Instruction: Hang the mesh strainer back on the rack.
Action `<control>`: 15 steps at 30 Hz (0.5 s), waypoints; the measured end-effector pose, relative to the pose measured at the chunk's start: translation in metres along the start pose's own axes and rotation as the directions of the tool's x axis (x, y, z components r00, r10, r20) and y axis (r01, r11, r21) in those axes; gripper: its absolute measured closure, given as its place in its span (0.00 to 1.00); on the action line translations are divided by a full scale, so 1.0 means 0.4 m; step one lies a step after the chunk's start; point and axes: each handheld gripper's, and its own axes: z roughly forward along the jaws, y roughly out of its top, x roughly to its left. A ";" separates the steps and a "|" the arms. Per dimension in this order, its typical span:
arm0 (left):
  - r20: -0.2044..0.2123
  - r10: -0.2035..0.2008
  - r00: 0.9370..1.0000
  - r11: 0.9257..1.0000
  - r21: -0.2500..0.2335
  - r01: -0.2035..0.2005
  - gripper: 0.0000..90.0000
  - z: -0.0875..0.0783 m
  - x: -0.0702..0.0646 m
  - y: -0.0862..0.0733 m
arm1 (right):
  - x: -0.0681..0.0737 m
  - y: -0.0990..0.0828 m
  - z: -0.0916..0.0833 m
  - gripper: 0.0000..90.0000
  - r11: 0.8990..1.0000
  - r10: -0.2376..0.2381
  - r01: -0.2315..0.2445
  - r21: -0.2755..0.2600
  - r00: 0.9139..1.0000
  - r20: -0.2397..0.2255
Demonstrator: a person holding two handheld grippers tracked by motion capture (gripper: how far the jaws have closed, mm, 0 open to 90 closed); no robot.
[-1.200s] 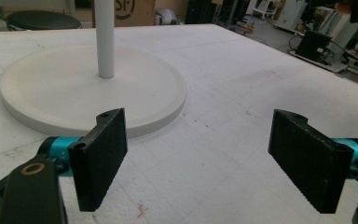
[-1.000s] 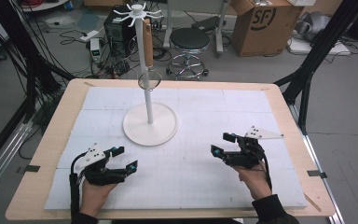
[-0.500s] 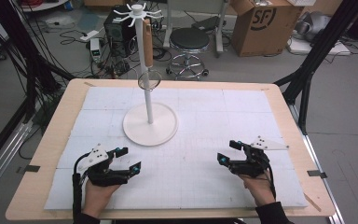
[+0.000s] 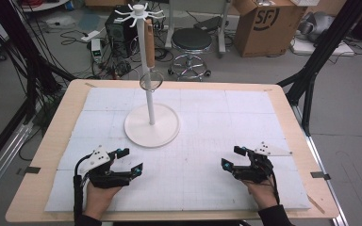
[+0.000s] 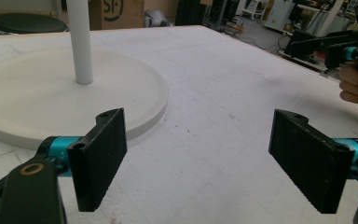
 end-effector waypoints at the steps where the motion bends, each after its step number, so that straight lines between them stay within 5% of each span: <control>1: 0.000 -0.001 1.000 1.000 -0.001 0.001 0.22 0.000 0.000 0.000 | 0.001 0.000 0.000 0.16 1.000 0.000 0.000 0.001 1.000 -0.002; 15: -0.011 -0.005 1.000 1.000 0.008 0.005 0.22 0.001 0.007 -0.002 | -0.001 -0.003 0.006 0.15 1.000 0.004 -0.004 0.012 1.000 0.000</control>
